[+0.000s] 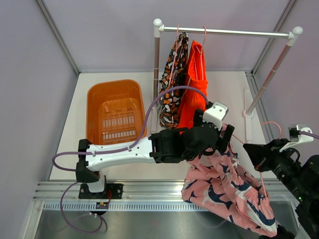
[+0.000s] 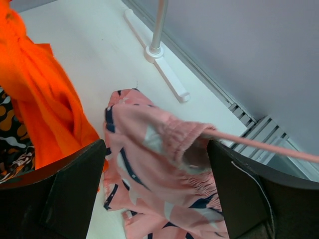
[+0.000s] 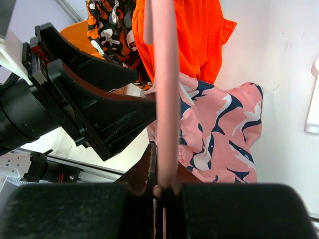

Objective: Remove the shorts from the hanger

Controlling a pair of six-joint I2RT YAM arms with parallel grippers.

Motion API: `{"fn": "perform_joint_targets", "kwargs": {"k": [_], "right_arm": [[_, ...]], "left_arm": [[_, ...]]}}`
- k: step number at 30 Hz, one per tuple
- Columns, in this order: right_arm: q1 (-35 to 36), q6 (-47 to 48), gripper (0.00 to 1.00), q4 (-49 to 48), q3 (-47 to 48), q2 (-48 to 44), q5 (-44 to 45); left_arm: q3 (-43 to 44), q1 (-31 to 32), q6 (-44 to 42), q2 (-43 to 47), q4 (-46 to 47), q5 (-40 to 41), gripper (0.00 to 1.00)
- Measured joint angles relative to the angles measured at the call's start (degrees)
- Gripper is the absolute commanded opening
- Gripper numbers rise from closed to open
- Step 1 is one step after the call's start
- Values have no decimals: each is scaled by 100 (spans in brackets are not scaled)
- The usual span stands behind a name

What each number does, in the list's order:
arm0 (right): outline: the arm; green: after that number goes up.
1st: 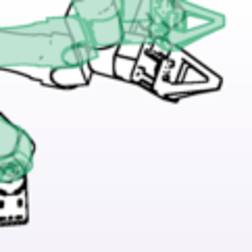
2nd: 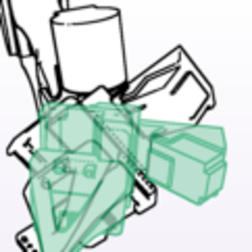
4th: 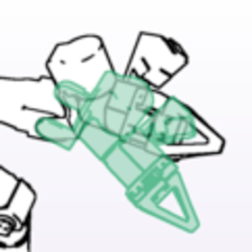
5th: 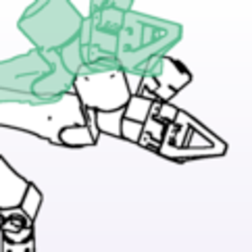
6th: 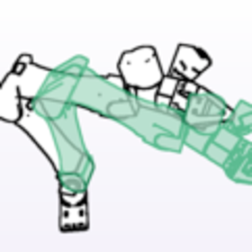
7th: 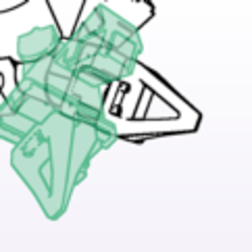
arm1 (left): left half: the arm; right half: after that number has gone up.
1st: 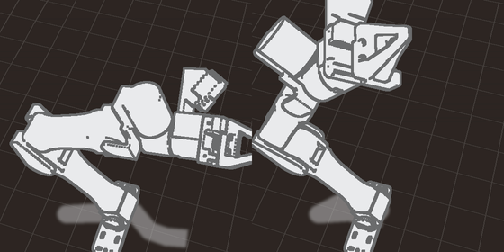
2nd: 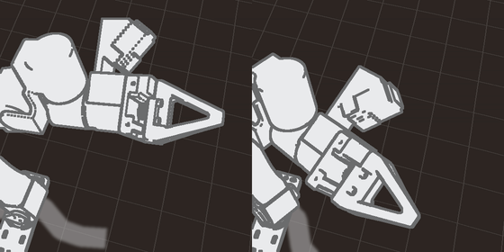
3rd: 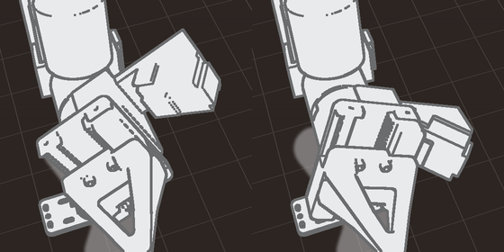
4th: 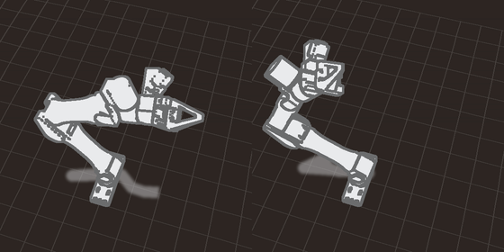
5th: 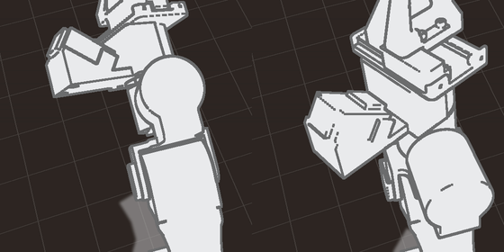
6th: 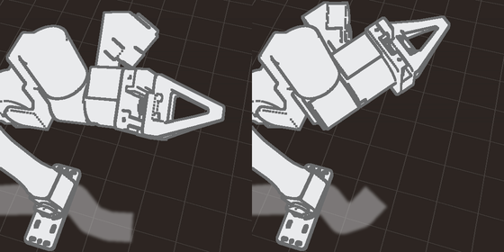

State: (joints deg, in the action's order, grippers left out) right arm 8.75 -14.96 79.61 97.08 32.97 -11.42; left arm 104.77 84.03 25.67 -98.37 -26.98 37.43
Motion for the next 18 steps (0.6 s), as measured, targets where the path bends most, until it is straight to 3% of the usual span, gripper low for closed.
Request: {"fn": "perform_joint_targets", "kwargs": {"k": [3, 6, 8, 10, 11, 14, 18], "right_arm": [[0, 2, 0, -50, 4, 7, 28], [-2, 0, 0, -55, 50, 33, 33], [0, 0, 0, -44, 107, 55, 20], [0, 0, 0, -35, 151, 66, 17], [0, 0, 0, -24, 173, 70, 15], [0, 0, 0, -24, 188, 70, 17], [0, -2, 0, -22, 192, 85, 4]], "left_arm": [[400, 13, -63, -249, -87, -114, 79], [664, 31, -57, -468, -251, -157, 64], [737, 35, -35, -573, -334, -155, 46], [737, 37, -2, -605, -422, -140, 35], [737, 37, 2, -608, -459, -136, 22], [737, 35, 28, -605, -492, -57, 2], [737, 31, 31, -599, -575, 55, 0]]}}
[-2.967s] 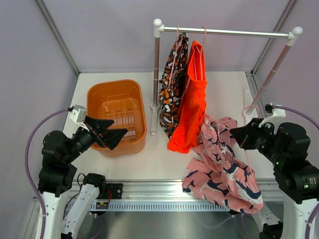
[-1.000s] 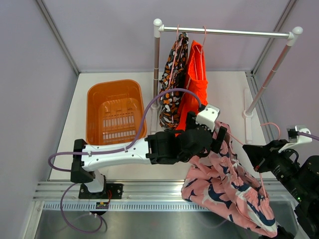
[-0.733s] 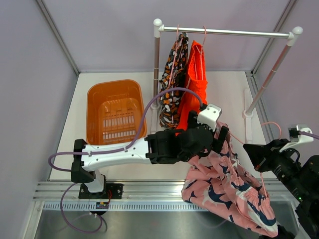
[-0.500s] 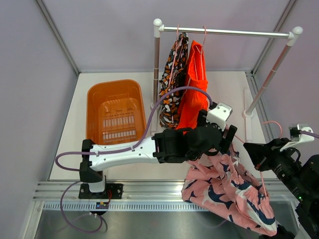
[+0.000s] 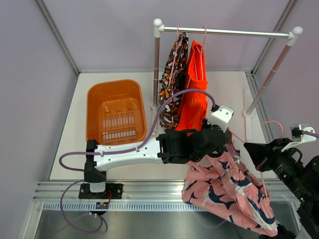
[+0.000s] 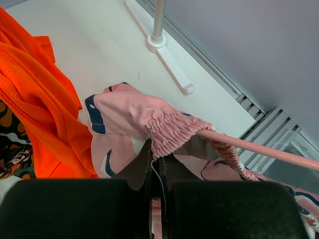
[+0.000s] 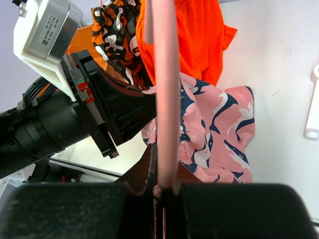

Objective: Remove the shorts from the hanger

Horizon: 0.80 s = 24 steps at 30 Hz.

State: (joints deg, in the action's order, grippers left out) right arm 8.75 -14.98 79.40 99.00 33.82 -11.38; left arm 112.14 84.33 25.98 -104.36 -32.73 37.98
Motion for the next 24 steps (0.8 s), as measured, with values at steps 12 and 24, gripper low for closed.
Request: {"fn": "perform_joint_targets", "kwargs": {"k": [12, 24], "right_arm": [[-2, -7, 0, -83, 455, 221, -125], [-15, -11, 0, -149, 516, 227, -153]], "left_arm": [[380, -813, 87, 37, 4, -400, 0], [516, -1062, -70, -2, 66, -1073, 10]]}}
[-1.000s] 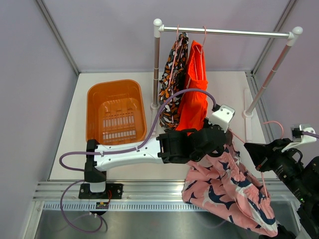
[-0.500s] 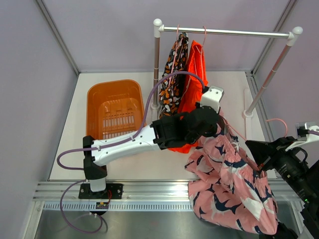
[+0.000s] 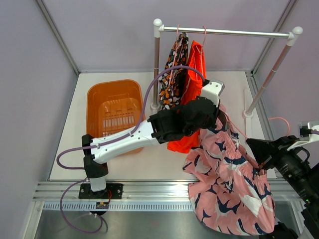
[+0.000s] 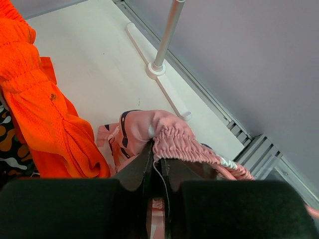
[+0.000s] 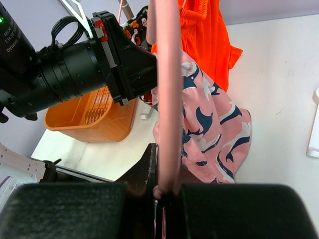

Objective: Remove the shorts from the hanger

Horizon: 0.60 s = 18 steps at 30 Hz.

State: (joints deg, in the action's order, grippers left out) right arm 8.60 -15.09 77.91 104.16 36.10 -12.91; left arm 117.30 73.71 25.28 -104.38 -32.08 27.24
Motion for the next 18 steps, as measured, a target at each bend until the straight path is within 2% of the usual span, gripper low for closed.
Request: {"fn": "perform_joint_targets", "kwargs": {"k": [2, 6, 10, 14, 15, 16, 18], "right_arm": [[-2, 0, 0, -2, 0, 0, 24], [-2, -9, 0, -9, -9, -13, 129], [-2, -33, 0, -17, -90, -81, 129], [-2, -83, 0, -28, -109, -114, 81], [-2, -98, 0, -28, -109, -118, 74], [-2, -105, 0, -28, -109, -118, 57], [0, -114, 0, -24, -114, -111, 33]], "left_arm": [[0, -33, 0, 0, 48, -61, 9], [-26, -72, 0, 39, 96, -168, 0], [-407, -96, 7, 352, 205, -291, 1], [-846, -144, -4, 717, 352, -503, 19], [-918, -149, -2, 772, 382, -544, 25], [-986, -149, -2, 826, 426, -584, 36], [-1104, -149, -2, 901, 566, -721, 45]]}}
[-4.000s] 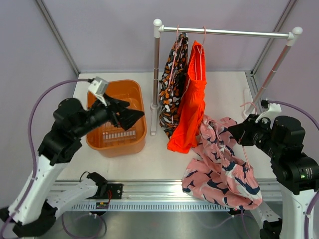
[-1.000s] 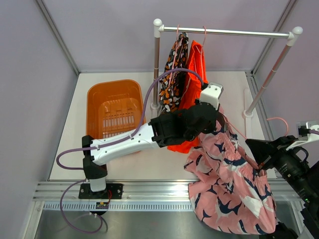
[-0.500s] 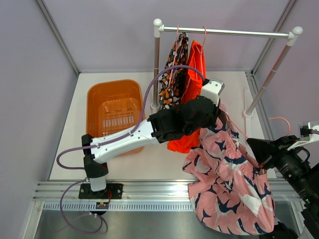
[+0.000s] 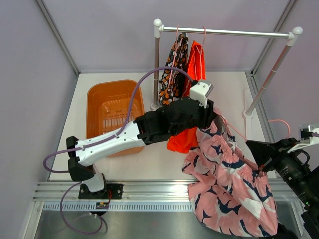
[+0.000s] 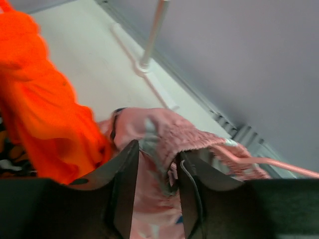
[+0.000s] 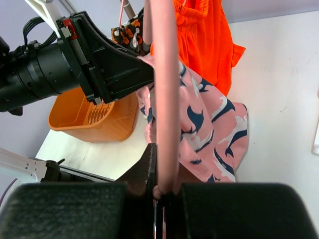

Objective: Remove the shorts from the hanger

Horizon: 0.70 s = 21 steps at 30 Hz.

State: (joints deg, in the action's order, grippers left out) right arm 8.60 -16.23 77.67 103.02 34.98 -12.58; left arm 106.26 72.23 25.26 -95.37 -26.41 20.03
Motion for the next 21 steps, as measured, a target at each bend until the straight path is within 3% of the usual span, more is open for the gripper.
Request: {"fn": "perform_joint_targets", "kwargs": {"k": [2, 4, 5, 8, 15, 21], "right_arm": [[2, 0, 0, 28, 4, -39, 22], [13, 4, 0, 63, 0, -98, 74], [7, 4, 0, 92, -2, -98, 92], [15, -2, 0, 109, -2, -127, 94], [15, -7, 0, 103, 33, -136, 35], [15, -7, 0, 103, 232, -129, -37]], "left_arm": [[-129, -76, -105, 52, -22, 170, 49], [-264, -199, -105, 70, 42, 120, 44], [-304, -212, -129, 72, 72, 151, 29], [-448, -205, -190, 85, 39, 271, 8], [-472, -203, -260, 74, -63, 459, 0], [-42, -173, -280, -284, -179, 428, 0]]}}
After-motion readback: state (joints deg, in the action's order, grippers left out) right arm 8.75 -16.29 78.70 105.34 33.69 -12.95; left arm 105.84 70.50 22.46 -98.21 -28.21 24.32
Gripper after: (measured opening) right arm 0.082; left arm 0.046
